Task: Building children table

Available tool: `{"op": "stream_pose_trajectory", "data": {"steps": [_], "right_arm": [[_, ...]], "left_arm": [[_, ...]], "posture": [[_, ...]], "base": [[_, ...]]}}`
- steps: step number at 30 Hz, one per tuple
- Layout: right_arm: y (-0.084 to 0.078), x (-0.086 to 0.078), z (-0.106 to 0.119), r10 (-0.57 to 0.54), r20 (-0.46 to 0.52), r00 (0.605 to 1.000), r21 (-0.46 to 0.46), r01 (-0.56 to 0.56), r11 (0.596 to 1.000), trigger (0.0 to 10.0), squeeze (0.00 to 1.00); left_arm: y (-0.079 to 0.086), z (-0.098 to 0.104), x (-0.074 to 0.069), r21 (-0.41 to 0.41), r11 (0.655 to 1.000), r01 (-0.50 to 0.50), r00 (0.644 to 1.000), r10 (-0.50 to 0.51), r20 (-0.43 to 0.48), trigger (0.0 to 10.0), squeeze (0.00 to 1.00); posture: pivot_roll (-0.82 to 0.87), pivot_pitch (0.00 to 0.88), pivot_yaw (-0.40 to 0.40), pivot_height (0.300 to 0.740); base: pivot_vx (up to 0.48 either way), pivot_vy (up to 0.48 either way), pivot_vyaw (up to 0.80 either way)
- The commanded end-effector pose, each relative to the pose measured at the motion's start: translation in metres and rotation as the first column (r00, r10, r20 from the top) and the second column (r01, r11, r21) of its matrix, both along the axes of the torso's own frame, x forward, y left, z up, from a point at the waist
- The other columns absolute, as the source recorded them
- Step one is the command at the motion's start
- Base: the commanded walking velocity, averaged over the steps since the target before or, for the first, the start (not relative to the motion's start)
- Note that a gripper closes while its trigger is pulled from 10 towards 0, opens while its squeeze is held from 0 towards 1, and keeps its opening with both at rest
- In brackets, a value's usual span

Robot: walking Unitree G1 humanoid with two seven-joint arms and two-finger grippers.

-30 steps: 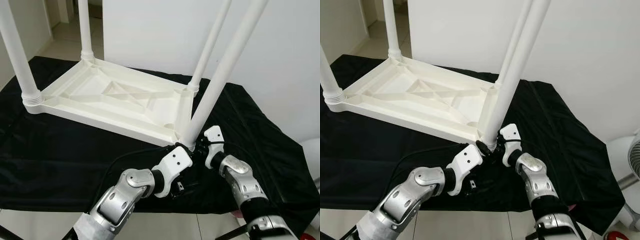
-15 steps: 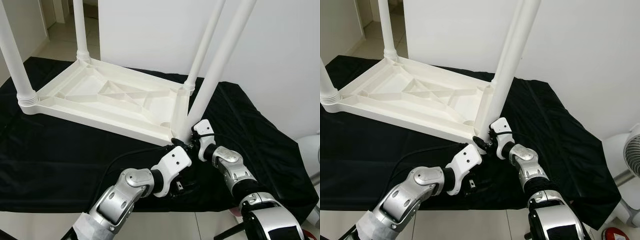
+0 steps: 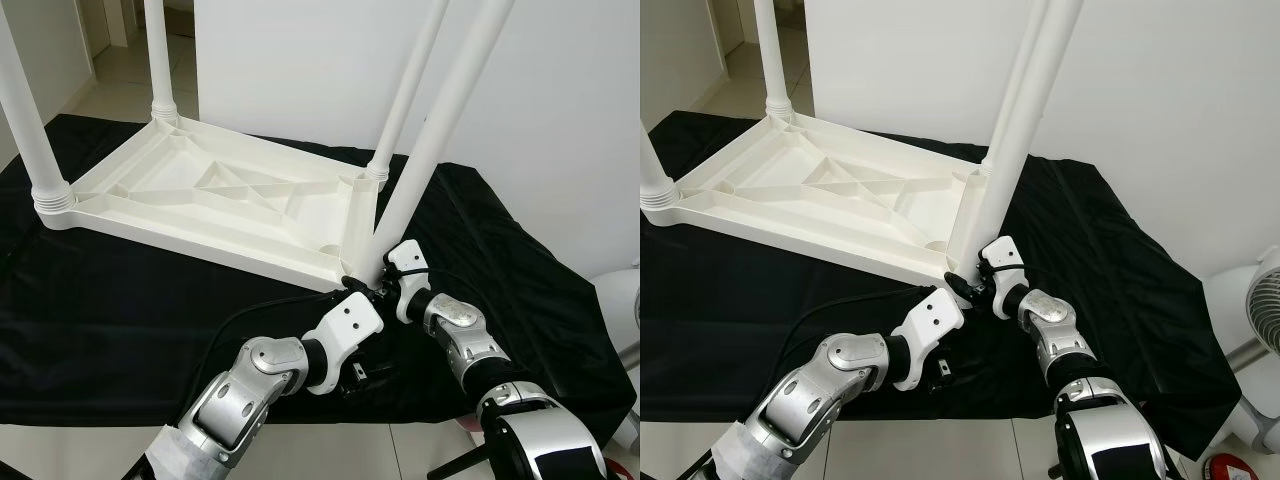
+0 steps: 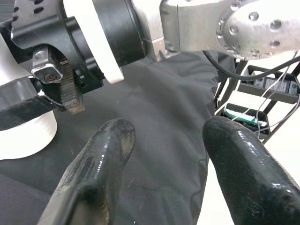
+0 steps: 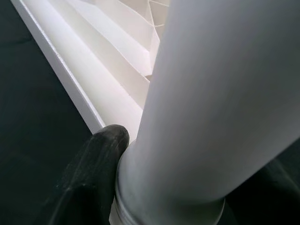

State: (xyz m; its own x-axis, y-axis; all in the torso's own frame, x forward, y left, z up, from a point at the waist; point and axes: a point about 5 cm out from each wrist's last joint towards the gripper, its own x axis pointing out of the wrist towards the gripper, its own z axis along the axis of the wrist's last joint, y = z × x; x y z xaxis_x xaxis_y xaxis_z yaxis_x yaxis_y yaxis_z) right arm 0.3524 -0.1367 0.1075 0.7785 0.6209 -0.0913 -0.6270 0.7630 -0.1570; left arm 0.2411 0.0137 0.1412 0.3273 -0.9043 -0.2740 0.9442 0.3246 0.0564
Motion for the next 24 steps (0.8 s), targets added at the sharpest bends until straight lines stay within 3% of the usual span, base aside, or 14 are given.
{"op": "stream_pose_trajectory", "data": {"steps": [1,3,6,9,13,15,17,18,19,24], "right_arm": [[-0.008,-0.001,-0.009,-0.119,-0.034,0.992,-0.005,0.119,0.993,10.0,0.00],[-0.012,0.002,-0.008,-0.238,-0.026,0.971,-0.005,0.238,0.971,10.0,0.00],[-0.013,0.002,-0.008,-0.275,-0.021,0.961,0.002,0.275,0.961,10.0,0.00],[-0.014,-0.002,-0.013,-0.410,-0.047,0.911,0.039,0.412,0.910,10.0,0.00],[-0.015,-0.004,-0.016,-0.485,-0.062,0.872,0.055,0.488,0.871,10.0,0.00],[-0.015,-0.004,-0.016,-0.485,-0.062,0.872,0.055,0.488,0.871,10.0,0.00],[-0.008,-0.008,-0.016,-0.629,-0.059,0.775,0.073,0.632,0.772,10.0,0.00],[-0.008,-0.008,-0.016,-0.629,-0.059,0.775,0.073,0.632,0.772,10.0,0.00],[0.000,-0.011,-0.014,-0.722,-0.062,0.689,0.082,0.724,0.685,10.0,0.00],[0.009,-0.012,-0.012,-0.737,-0.072,0.672,0.089,0.740,0.666,10.0,0.00]], "left_arm": [[-0.004,0.003,-0.002,-0.006,1.000,0.003,1.000,-0.003,0.006,10.0,0.00],[-0.004,0.003,-0.002,-0.007,1.000,0.001,1.000,-0.001,0.003,10.0,0.00],[-0.004,0.003,-0.002,-0.007,1.000,0.000,1.000,0.000,0.001,10.0,0.00],[-0.003,0.002,-0.003,-0.008,1.000,-0.002,1.000,0.002,-0.004,10.0,0.00],[-0.003,0.002,-0.004,-0.008,1.000,-0.003,1.000,0.003,-0.007,10.0,0.00],[-0.003,0.002,-0.004,-0.008,1.000,-0.003,1.000,0.003,-0.007,10.0,0.00],[-0.004,0.002,-0.004,-0.009,1.000,-0.001,1.000,0.001,-0.011,10.0,0.00],[-0.004,0.002,-0.004,-0.009,1.000,-0.001,1.000,0.001,-0.011,10.0,0.00],[-0.004,0.002,-0.004,-0.008,1.000,-0.001,1.000,0.001,-0.013,10.0,0.00],[-0.003,0.002,-0.003,-0.007,1.000,-0.004,1.000,0.004,-0.012,10.0,0.00]], "posture": [[0.01,0.000,-0.147,0.740],[0.01,0.000,-0.147,0.740],[0.01,0.000,-0.147,0.740],[0.01,0.000,-0.148,0.740],[0.01,0.000,-0.148,0.740],[0.01,0.000,-0.148,0.740],[0.01,0.000,-0.143,0.740],[0.01,0.000,-0.143,0.740],[0.01,0.000,-0.144,0.740],[0.01,0.000,-0.144,0.740]], "base": [[0.000,0.000,0.00],[0.000,0.000,0.00],[0.000,0.000,0.00],[0.000,0.000,0.00],[0.000,0.000,0.00],[0.000,0.000,0.00],[0.000,0.000,0.00],[0.000,0.000,0.00],[0.000,0.000,0.00],[0.000,0.000,0.00]]}}
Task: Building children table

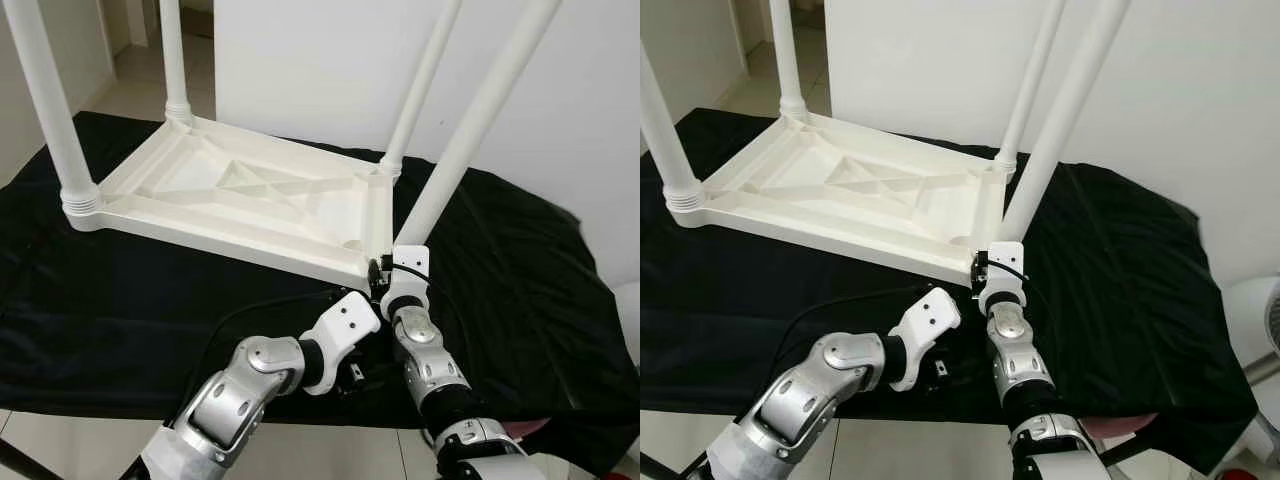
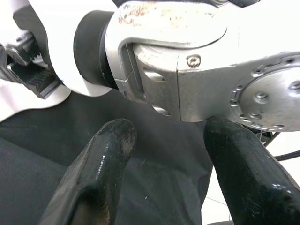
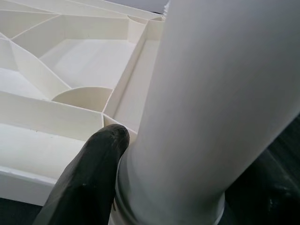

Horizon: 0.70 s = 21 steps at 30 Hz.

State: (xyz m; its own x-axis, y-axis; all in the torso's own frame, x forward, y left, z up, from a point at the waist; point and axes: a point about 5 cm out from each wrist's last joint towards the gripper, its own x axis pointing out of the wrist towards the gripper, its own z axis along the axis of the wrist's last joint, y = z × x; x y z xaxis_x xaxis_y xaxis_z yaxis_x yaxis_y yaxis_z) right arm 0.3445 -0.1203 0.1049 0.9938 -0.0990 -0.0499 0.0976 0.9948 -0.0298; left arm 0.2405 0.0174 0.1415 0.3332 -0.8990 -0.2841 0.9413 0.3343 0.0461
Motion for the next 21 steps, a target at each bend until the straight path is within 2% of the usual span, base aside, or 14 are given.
{"op": "stream_pose_trajectory", "data": {"steps": [1,5,6,7,8,15,16,18,19,21], "right_arm": [[-0.004,-0.004,-0.009,-0.034,-0.043,0.999,0.008,0.034,0.999,10.0,0.00],[0.001,-0.005,-0.003,0.014,-0.014,1.000,0.024,-0.014,1.000,10.0,0.00],[0.001,-0.005,0.000,0.027,0.000,1.000,0.025,-0.027,0.999,10.0,0.91],[0.001,-0.005,0.000,0.027,0.000,1.000,0.025,-0.027,0.999,10.0,0.91],[0.000,-0.005,0.003,0.029,0.013,1.000,0.032,-0.029,0.999,10.0,1.00],[-0.007,-0.007,0.012,0.048,0.067,0.997,0.033,-0.050,0.998,10.0,1.00],[-0.010,-0.007,0.013,0.081,0.084,0.993,0.040,-0.084,0.996,10.0,0.25],[-0.011,-0.008,0.014,0.104,0.095,0.990,0.044,-0.109,0.993,10.0,0.25],[-0.013,-0.008,0.015,0.147,0.103,0.984,0.028,-0.151,0.988,10.0,0.00],[-0.022,-0.009,0.014,0.231,0.099,0.968,0.013,-0.234,0.972,10.0,0.00]], "left_arm": [[-0.007,0.002,-0.002,-0.013,1.000,0.006,1.000,-0.006,0.002,10.0,0.00],[-0.006,0.002,-0.001,-0.012,1.000,0.003,1.000,-0.003,0.003,10.0,0.00],[-0.006,0.002,0.000,-0.011,1.000,0.002,1.000,-0.002,0.004,10.0,0.00],[-0.006,0.002,0.000,-0.011,1.000,0.002,1.000,-0.002,0.004,10.0,0.00],[-0.006,0.003,0.000,-0.011,1.000,0.001,1.000,-0.001,0.006,10.0,0.00],[-0.006,0.003,0.000,-0.013,1.000,-0.004,1.000,0.004,0.007,10.0,0.00],[-0.006,0.003,0.000,-0.013,1.000,-0.006,1.000,0.006,0.008,10.0,0.00],[-0.006,0.003,0.000,-0.013,1.000,-0.006,1.000,0.007,0.008,10.0,0.00],[-0.006,0.003,0.000,-0.013,1.000,-0.007,1.000,0.007,0.008,10.0,0.00],[-0.006,0.003,0.000,-0.013,1.000,-0.007,1.000,0.007,0.007,10.0,0.00]], "posture": [[0.02,0.000,-0.145,0.740],[0.02,0.000,-0.142,0.740],[0.02,0.000,-0.142,0.740],[0.02,0.000,-0.142,0.740],[0.02,0.000,-0.147,0.740],[0.02,0.000,-0.152,0.740],[0.02,0.000,-0.154,0.740],[0.02,0.000,-0.154,0.740],[0.02,0.000,-0.153,0.740],[0.02,0.000,-0.153,0.740]], "base": [[0.000,0.000,0.00],[0.000,0.000,0.00],[0.000,0.000,0.00],[0.000,0.000,0.00],[0.000,0.000,0.00],[0.000,0.000,0.00],[0.000,0.000,0.00],[0.000,0.000,0.00],[0.000,0.000,0.00],[0.000,0.000,0.00]]}}
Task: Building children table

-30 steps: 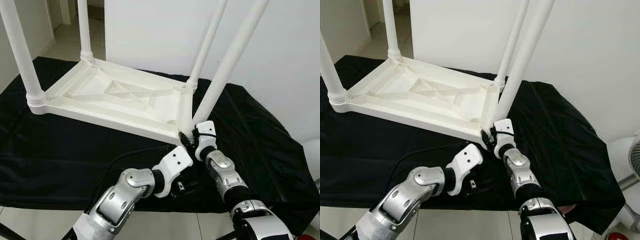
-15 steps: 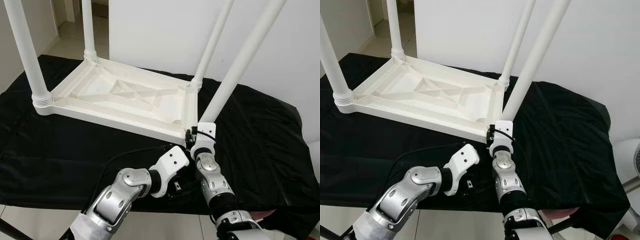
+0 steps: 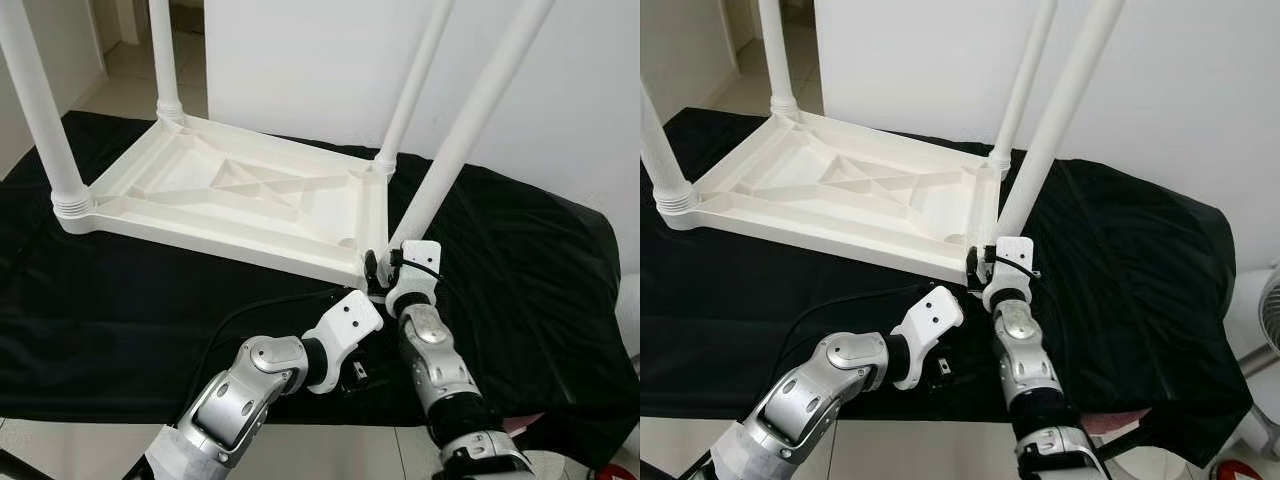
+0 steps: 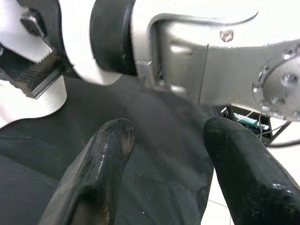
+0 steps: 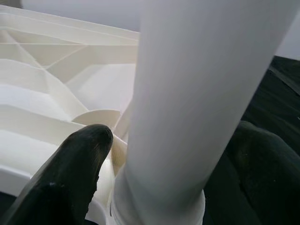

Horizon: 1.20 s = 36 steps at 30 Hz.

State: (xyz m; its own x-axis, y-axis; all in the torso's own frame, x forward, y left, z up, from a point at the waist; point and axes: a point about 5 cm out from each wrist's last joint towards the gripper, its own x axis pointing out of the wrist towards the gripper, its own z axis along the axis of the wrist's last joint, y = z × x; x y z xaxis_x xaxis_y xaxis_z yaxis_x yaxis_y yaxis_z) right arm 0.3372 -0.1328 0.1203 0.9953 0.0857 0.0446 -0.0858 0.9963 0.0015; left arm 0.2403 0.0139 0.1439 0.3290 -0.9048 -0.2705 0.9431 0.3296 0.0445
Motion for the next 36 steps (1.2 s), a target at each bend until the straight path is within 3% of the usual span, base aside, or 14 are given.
{"op": "stream_pose_trajectory", "data": {"steps": [1,4,9,11,14,18,21,25,26,27,28,31,32,36], "right_arm": [[-0.010,-0.002,-0.001,0.050,0.004,0.999,-0.009,-0.049,0.999,10.0,0.00],[-0.022,-0.001,-0.002,0.171,-0.004,0.985,-0.043,-0.171,0.984,10.0,0.00],[-0.028,0.000,-0.002,0.211,-0.005,0.978,-0.072,-0.211,0.975,10.0,0.00],[-0.030,0.004,-0.003,0.277,-0.027,0.961,-0.089,-0.278,0.956,10.0,0.00],[-0.026,0.012,-0.002,0.405,-0.063,0.912,-0.084,-0.410,0.908,10.0,0.00],[-0.022,0.016,-0.001,0.442,-0.077,0.894,-0.086,-0.447,0.890,10.0,0.00],[-0.010,0.024,0.001,0.506,-0.118,0.855,-0.103,-0.517,0.850,10.0,0.00],[-0.006,0.027,0.001,0.524,-0.136,0.841,-0.113,-0.539,0.835,10.0,0.00],[-0.003,0.028,0.000,0.536,-0.151,0.831,-0.118,-0.553,0.825,9.0,0.00],[-0.002,0.028,-0.001,0.540,-0.159,0.827,-0.119,-0.559,0.821,9.0,0.00],[-0.001,0.029,-0.002,0.542,-0.169,0.824,-0.113,-0.562,0.819,0.7,0.00],[0.000,0.029,-0.003,0.545,-0.177,0.819,-0.103,-0.567,0.818,0.7,0.00],[0.001,0.027,-0.005,0.562,-0.184,0.807,-0.093,-0.583,0.807,0.0,0.00],[0.002,0.022,-0.011,0.596,-0.193,0.779,-0.090,-0.619,0.780,0.0,0.00]], "left_arm": [[-0.003,0.000,0.000,0.001,1.000,-0.013,1.000,0.013,0.004,10.0,0.00],[-0.003,0.000,0.000,0.001,1.000,-0.009,1.000,0.009,0.001,10.0,0.00],[-0.003,0.000,0.000,0.001,1.000,-0.006,1.000,0.006,0.000,10.0,0.00],[-0.003,0.000,0.000,0.002,1.000,-0.003,1.000,0.003,0.000,10.0,0.00],[-0.003,0.000,0.000,0.005,1.000,0.001,1.000,-0.001,-0.001,10.0,0.00],[-0.002,0.000,0.000,0.006,1.000,0.001,1.000,-0.001,-0.002,10.0,0.00],[-0.001,0.001,0.001,0.011,1.000,0.001,1.000,-0.001,0.000,10.0,0.00],[-0.001,0.001,0.001,0.012,1.000,0.001,1.000,-0.001,0.002,10.0,0.00],[-0.001,0.001,0.001,0.013,1.000,0.001,1.000,-0.001,0.001,10.0,0.00],[-0.001,0.001,0.001,0.013,1.000,0.000,1.000,0.000,0.001,10.0,0.00],[-0.001,0.001,0.002,0.013,1.000,-0.002,1.000,0.002,0.003,10.0,0.00],[-0.001,0.002,0.002,0.014,1.000,-0.004,1.000,0.004,0.005,10.0,0.00],[-0.001,0.002,0.002,0.014,1.000,-0.009,1.000,0.009,0.007,10.0,0.00],[0.000,0.002,0.002,0.013,1.000,-0.016,1.000,0.016,0.009,10.0,0.00]], "posture": [[0.02,0.000,-0.153,0.740],[0.02,0.000,-0.146,0.740],[0.01,0.000,-0.141,0.740],[0.01,0.000,-0.135,0.740],[0.02,0.000,-0.131,0.740],[0.02,0.000,-0.127,0.740],[0.03,0.000,-0.129,0.740],[0.03,0.000,-0.129,0.740],[0.03,0.000,-0.131,0.740],[0.03,0.000,-0.131,0.740],[0.05,0.000,-0.140,0.740],[0.05,0.000,-0.140,0.740],[0.05,0.000,-0.145,0.740],[0.05,0.000,-0.147,0.740]], "base": [[0.000,0.000,0.00],[0.000,0.000,0.00],[0.000,0.000,0.00],[0.000,0.000,0.00],[0.000,0.000,0.00],[0.000,0.000,0.00],[0.000,0.000,0.00],[0.000,0.000,0.00],[0.000,0.000,0.00],[0.000,0.000,0.00],[0.000,0.000,0.00],[0.000,0.000,0.00],[0.000,0.000,0.00],[0.000,0.000,0.00]]}}
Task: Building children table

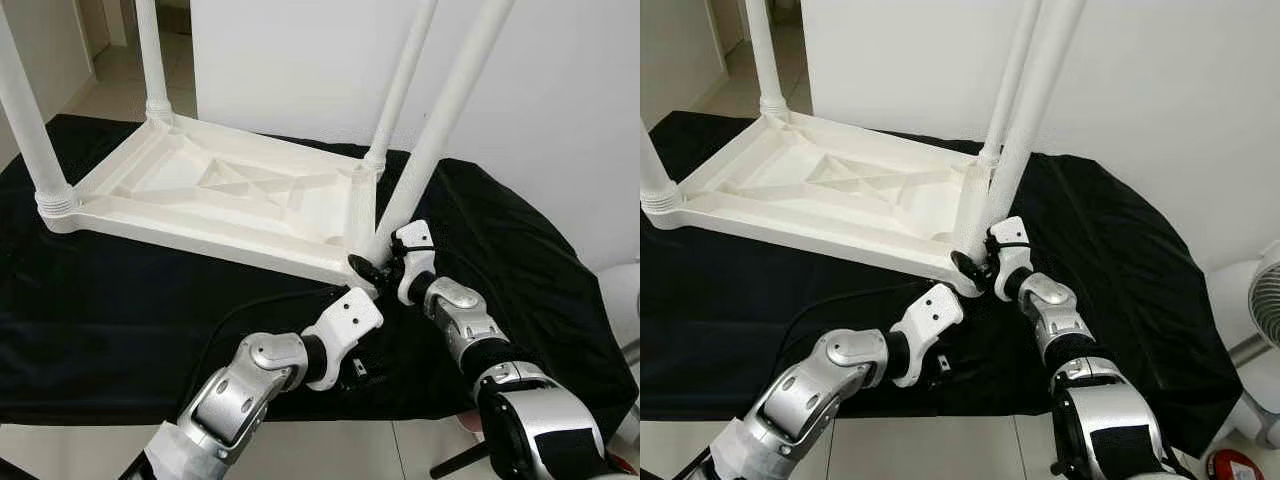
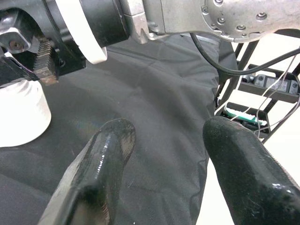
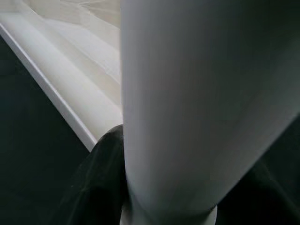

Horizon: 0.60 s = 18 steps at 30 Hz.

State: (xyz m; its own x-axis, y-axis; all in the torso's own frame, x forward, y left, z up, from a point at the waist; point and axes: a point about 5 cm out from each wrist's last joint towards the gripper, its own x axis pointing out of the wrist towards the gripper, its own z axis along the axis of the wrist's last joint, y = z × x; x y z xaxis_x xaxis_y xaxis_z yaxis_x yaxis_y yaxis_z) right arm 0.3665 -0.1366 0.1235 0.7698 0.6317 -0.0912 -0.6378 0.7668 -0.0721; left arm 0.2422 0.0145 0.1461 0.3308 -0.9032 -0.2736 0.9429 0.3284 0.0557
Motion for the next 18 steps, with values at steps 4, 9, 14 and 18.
{"op": "stream_pose_trajectory", "data": {"steps": [4,9,14,18], "right_arm": [[0.004,-0.010,-0.017,0.081,-0.051,0.995,-0.027,-0.082,0.996,0.0,0.00],[0.005,-0.016,-0.019,0.097,-0.036,0.995,0.036,-0.096,0.995,4.9,0.00],[0.007,-0.019,-0.026,-0.049,-0.068,0.996,0.113,0.056,0.992,10.0,0.00],[0.010,-0.021,-0.033,-0.182,-0.074,0.981,0.119,0.189,0.975,10.0,0.00]], "left_arm": [[-0.001,0.000,0.001,0.005,1.000,-0.014,1.000,0.014,-0.001,10.0,0.00],[-0.001,0.000,0.000,0.006,1.000,-0.008,1.000,0.008,0.000,10.0,0.00],[-0.002,-0.001,-0.001,0.001,1.000,-0.006,1.000,0.006,-0.006,10.0,0.00],[-0.003,-0.001,-0.001,-0.002,1.000,-0.005,1.000,0.005,-0.010,10.0,0.00]], "posture": [[0.04,0.000,-0.142,0.740],[0.04,0.000,-0.139,0.740],[0.03,0.000,-0.143,0.740],[0.03,0.000,-0.145,0.740]], "base": [[0.000,0.000,0.00],[0.000,0.000,0.00],[0.000,0.000,0.00],[0.000,0.000,0.00]]}}
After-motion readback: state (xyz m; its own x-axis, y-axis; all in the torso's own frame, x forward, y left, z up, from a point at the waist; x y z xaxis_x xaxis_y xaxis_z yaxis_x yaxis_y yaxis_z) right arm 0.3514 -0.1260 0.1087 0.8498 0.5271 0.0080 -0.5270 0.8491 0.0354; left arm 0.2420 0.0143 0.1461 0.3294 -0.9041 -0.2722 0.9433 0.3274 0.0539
